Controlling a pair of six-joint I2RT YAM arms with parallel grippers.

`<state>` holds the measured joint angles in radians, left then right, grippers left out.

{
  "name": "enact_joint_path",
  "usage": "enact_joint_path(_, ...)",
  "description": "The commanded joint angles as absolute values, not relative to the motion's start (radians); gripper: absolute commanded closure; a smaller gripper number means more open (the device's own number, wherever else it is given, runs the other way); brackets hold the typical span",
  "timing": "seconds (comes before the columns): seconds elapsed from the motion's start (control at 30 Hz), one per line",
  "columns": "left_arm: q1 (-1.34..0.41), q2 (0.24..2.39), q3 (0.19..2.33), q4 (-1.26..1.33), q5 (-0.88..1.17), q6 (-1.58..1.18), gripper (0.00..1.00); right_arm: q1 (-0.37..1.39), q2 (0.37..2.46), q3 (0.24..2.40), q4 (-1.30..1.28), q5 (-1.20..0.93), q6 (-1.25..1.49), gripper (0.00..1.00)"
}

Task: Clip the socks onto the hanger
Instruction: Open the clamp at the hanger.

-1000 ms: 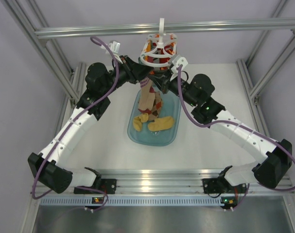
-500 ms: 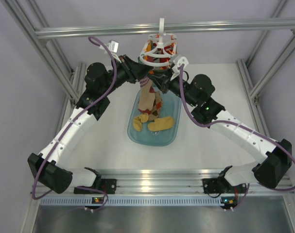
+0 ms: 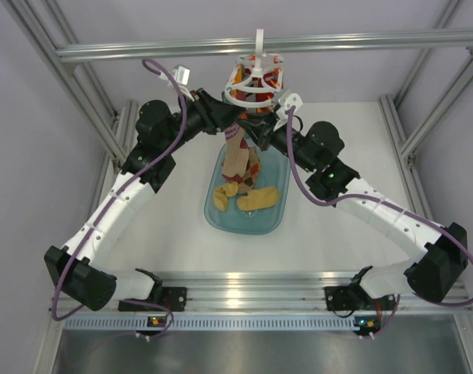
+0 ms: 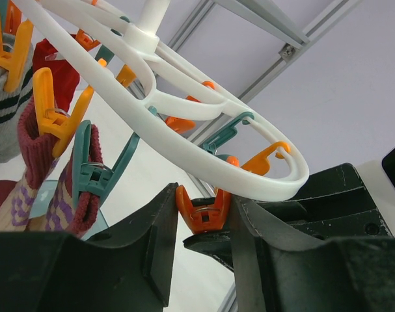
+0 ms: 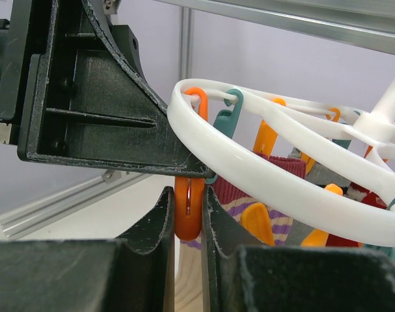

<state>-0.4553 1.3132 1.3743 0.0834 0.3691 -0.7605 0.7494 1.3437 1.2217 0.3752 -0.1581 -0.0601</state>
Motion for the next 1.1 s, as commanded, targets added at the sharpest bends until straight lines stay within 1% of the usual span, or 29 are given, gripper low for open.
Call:
enact_joint_path(0.0,-0.408,1.281,1.425,0.175,0.264,-0.755,0.6,0.746,1.295,1.201,0.348,-0.187,-0.071,1.0)
enact_joint_path(0.23,-0.407,1.295,1.439,0.209,0.262,-0.776,0.6,0.746,1.293,1.195,0.348,-0.193,-0.069,1.0)
enact_joint_path(0.37,-0.407,1.298,1.428,0.227,0.22,-0.799,0.58,0.747,1.295,1.19,0.351,-0.199,-0.063,1.0)
enact_joint_path(0.6,-0.4,1.316,1.45,0.229,0.16,-0.873,0.58,0.765,1.307,1.189,0.364,-0.199,-0.067,1.0)
enact_joint_path(0.77,-0.4,1.322,1.457,0.229,0.146,-0.893,0.62,0.778,1.318,1.19,0.374,-0.195,-0.074,1.0)
enact_joint_path(0.83,-0.4,1.322,1.456,0.229,0.141,-0.9,0.65,0.779,1.321,1.189,0.374,-0.195,-0.077,1.0)
enact_joint_path(0.9,-0.399,1.322,1.454,0.23,0.141,-0.904,0.72,0.784,1.322,1.184,0.374,-0.195,-0.08,1.0)
enact_joint_path(0.93,-0.399,1.322,1.453,0.23,0.144,-0.902,0.8,0.785,1.319,1.181,0.373,-0.193,-0.081,1.0)
enact_joint_path(1.0,-0.397,1.322,1.45,0.226,0.149,-0.9,0.88,0.785,1.318,1.18,0.37,-0.196,-0.083,1.0)
enact_joint_path(1.03,-0.396,1.324,1.445,0.221,0.158,-0.891,0.99,0.785,1.316,1.18,0.351,-0.198,-0.084,0.96)
enact_joint_path(1.07,-0.394,1.321,1.442,0.213,0.166,-0.884,1.0,0.785,1.315,1.181,0.341,-0.198,-0.086,0.88)
